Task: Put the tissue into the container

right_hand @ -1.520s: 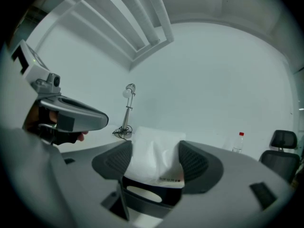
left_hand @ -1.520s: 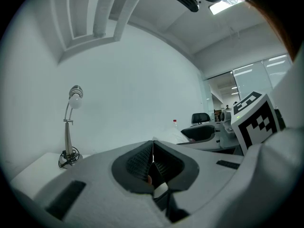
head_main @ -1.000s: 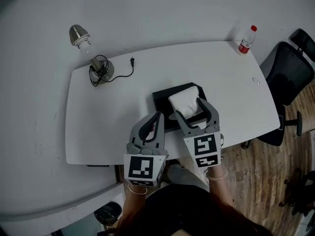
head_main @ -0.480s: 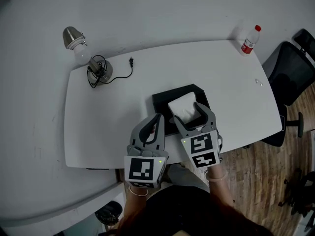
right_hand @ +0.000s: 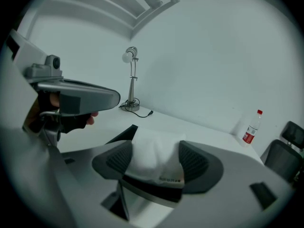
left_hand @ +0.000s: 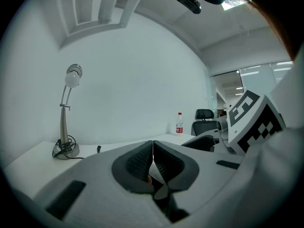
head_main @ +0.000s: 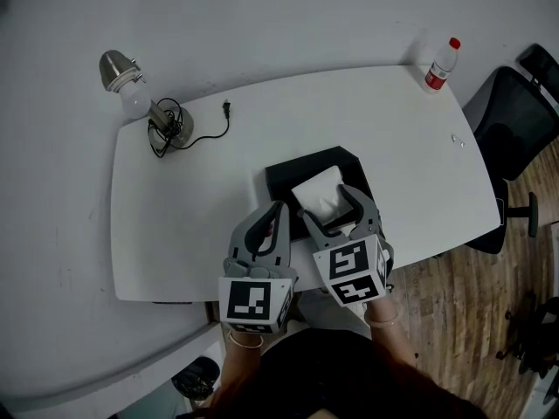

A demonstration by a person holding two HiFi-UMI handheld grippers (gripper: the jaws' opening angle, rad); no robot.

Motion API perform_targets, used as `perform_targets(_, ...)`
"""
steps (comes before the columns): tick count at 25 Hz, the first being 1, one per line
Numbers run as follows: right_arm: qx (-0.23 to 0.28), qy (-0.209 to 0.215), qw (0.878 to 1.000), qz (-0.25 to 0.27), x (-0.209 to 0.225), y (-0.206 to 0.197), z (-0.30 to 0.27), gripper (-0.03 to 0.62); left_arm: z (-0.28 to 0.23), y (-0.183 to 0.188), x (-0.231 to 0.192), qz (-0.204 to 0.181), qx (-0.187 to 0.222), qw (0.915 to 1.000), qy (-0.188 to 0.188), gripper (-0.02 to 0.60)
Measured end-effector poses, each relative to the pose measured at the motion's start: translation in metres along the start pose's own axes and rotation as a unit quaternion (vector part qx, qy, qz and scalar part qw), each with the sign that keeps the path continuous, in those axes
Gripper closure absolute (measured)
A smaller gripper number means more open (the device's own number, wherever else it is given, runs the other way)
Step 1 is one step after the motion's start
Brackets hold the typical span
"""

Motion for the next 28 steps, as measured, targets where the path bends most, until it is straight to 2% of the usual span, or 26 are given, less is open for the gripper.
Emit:
perform_targets(17,-0.034,-0.004,0.999,-0.019,-0.002,-0.001,-0.002,0.267,0.003,-0.005,0.002,0.006,-0.006,1.0,-0.003,0.554)
perform_targets(28,-0.077,0.014,0.996,-0.03,-0.002,-0.006,-0.016,0.267,0.004,-0.006,0.0,0.007,-0.006,1.0,0.0,0.554)
Point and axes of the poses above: the fingertips, and each gripper's own axes: z backward along the fingers, x to its right, y out of its top, the point moved 10 cm from there along z, backward along the fingers, and after that the axes turned 13 degrees about -y, right-handed, at the moved point
